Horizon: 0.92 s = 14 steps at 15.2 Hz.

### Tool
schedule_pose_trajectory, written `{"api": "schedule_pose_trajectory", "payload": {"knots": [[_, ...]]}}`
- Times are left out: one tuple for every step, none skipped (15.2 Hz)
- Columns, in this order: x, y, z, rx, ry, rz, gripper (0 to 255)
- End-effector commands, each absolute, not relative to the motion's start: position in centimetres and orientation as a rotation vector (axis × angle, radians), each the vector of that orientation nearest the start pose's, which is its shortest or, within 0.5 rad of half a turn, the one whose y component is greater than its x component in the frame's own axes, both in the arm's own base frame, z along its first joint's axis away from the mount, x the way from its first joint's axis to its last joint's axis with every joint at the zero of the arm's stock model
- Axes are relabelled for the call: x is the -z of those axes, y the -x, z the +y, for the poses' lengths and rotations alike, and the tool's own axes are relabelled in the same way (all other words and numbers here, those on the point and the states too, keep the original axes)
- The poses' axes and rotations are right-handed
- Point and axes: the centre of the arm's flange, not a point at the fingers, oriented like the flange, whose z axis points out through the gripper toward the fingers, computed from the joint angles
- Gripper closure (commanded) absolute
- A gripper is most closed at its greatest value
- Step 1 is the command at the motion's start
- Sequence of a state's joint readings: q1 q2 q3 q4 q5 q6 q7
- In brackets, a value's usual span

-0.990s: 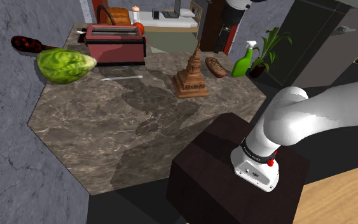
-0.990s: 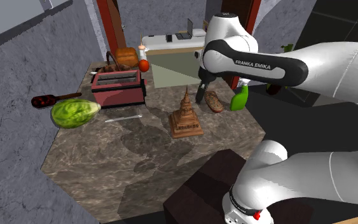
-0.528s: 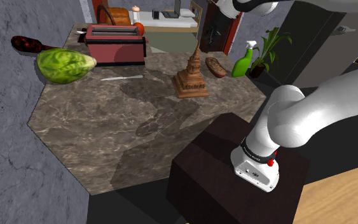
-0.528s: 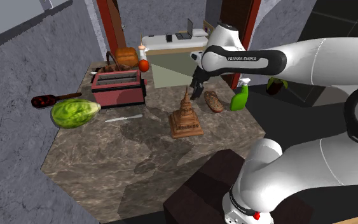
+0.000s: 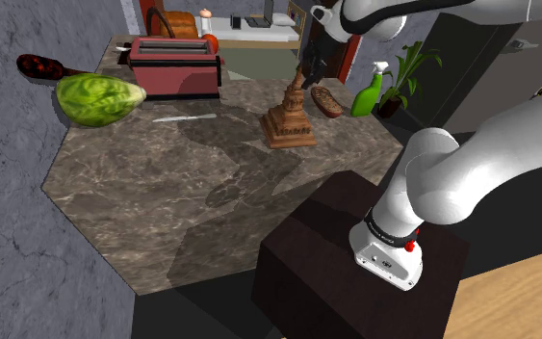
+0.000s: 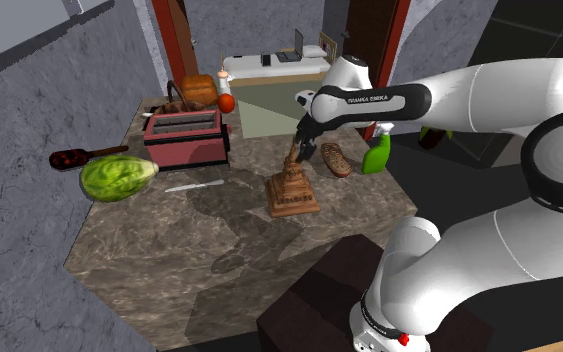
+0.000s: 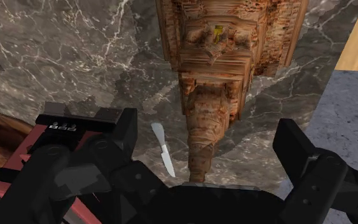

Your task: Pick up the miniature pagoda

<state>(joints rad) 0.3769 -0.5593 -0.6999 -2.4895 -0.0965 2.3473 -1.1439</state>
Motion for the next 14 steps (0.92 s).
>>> {"api": "schedule_pose_trajectory", "payload": {"knots": [[-46.0, -40.9, -15.3, 0.638, 2.761, -1.341, 0], [-46.0, -40.9, -15.3, 0.638, 2.761, -1.341, 0], [-46.0, -41.0, -15.3, 0.638, 2.761, -1.341, 255], [-46.0, -41.0, -15.3, 0.638, 2.761, -1.341, 255], [-46.0, -41.0, -15.3, 0.638, 2.761, -1.341, 255], [-46.0, -41.0, -15.3, 0.638, 2.761, -1.341, 255], [-46.0, -41.0, -15.3, 0.638, 2.761, -1.341, 255], [-46.1, -41.0, -15.3, 0.638, 2.761, -1.341, 255], [-46.1, -41.0, -15.3, 0.638, 2.761, -1.341, 255], [-46.1, -41.0, -15.3, 0.638, 2.761, -1.341, 255], [-46.1, -41.0, -15.3, 0.638, 2.761, -1.341, 255], [-46.0, -40.9, -15.3, 0.638, 2.761, -1.341, 255], [-46.5, -40.9, -15.3, 0.638, 2.761, -1.341, 255], [-47.0, -40.9, -15.3, 0.638, 2.761, -1.341, 255]]}}
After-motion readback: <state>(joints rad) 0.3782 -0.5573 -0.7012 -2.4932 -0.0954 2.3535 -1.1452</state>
